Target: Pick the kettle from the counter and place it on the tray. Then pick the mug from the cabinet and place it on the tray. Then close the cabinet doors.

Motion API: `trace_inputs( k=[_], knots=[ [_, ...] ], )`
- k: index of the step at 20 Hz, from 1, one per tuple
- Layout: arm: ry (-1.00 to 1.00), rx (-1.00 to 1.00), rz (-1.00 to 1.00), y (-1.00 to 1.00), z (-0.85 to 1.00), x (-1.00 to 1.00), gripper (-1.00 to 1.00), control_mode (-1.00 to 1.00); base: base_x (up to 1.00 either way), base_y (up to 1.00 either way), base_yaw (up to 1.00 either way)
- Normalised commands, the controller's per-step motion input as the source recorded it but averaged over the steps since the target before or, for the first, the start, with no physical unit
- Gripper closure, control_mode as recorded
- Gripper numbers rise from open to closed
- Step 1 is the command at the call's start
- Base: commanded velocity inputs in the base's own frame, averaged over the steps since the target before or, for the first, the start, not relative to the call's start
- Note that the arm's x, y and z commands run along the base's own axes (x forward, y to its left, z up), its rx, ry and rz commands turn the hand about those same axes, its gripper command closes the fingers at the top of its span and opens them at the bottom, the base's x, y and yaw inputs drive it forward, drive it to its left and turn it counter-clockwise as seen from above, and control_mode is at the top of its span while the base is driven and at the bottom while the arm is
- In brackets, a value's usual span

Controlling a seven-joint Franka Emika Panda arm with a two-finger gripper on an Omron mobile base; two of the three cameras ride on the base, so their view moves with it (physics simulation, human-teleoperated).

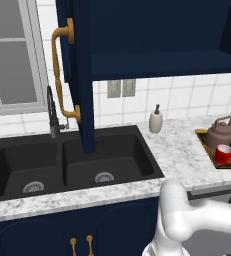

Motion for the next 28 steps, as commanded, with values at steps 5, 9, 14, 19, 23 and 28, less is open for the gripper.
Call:
trace_inputs(
  k=[5,9,14,19,23,28],
  knots=[
    [-0.1,0.0,0.0,0.0,0.59,0.0,1.0,-1.0,0.0,0.0,0.0],
    [-0.09,-0.01,0.0,0.01,0.52,-0.04,1.0,-1.0,0.0,0.0,0.0],
    [-0.09,-0.14,0.0,0.29,0.34,-0.37,1.0,-1.0,0.0,0.0,0.0],
    [-0.06,-0.2,0.0,0.66,0.44,-0.5,1.0,-1.0,0.0,0.0,0.0],
    [-0.06,-0.12,0.0,0.85,0.59,-0.33,1.0,-1.0,0.0,0.0,0.0],
    [-0.02,-0.06,0.0,0.98,0.53,-0.16,1.0,-1.0,0.0,0.0,0.0]
  ],
)
